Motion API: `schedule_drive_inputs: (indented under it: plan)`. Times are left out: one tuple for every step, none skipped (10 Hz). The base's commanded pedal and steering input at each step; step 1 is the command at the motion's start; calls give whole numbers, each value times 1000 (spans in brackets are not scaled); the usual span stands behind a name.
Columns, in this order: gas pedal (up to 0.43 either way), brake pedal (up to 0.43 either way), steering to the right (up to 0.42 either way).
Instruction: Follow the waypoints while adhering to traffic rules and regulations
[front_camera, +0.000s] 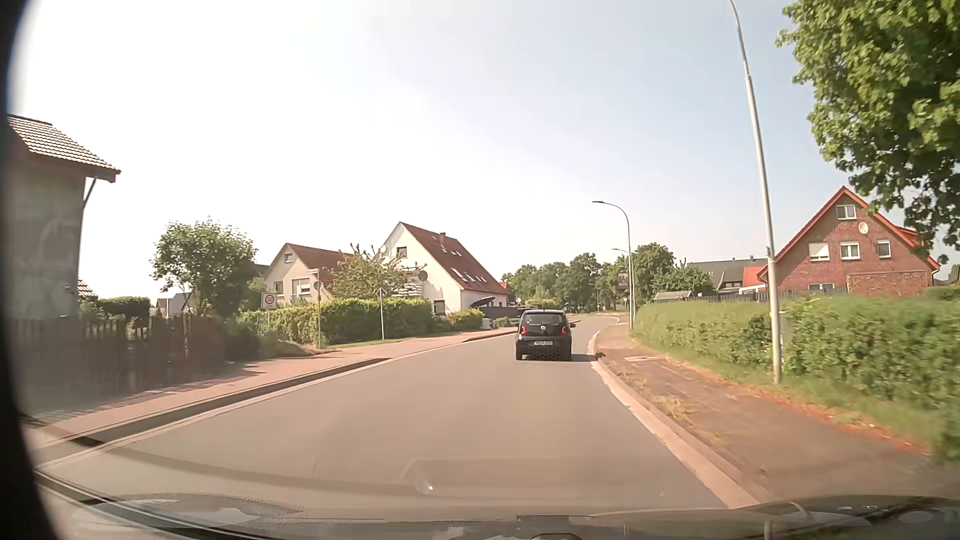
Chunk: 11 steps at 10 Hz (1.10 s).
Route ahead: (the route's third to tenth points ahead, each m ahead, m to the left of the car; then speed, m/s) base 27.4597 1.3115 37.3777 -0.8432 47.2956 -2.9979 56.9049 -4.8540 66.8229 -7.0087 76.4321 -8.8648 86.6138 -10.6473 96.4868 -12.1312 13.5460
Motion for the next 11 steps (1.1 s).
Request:
schedule_drive_inputs:
  plan:
    - [189,0,20]
    - [189,0,20]
    - [189,0,20]
    - [189,0,19]
    - [189,0,19]
    - [189,0,19]
    - [189,0,19]
    - [177,0,19]
    - [177,0,19]
    - [177,0,19]
    - [177,0,21]
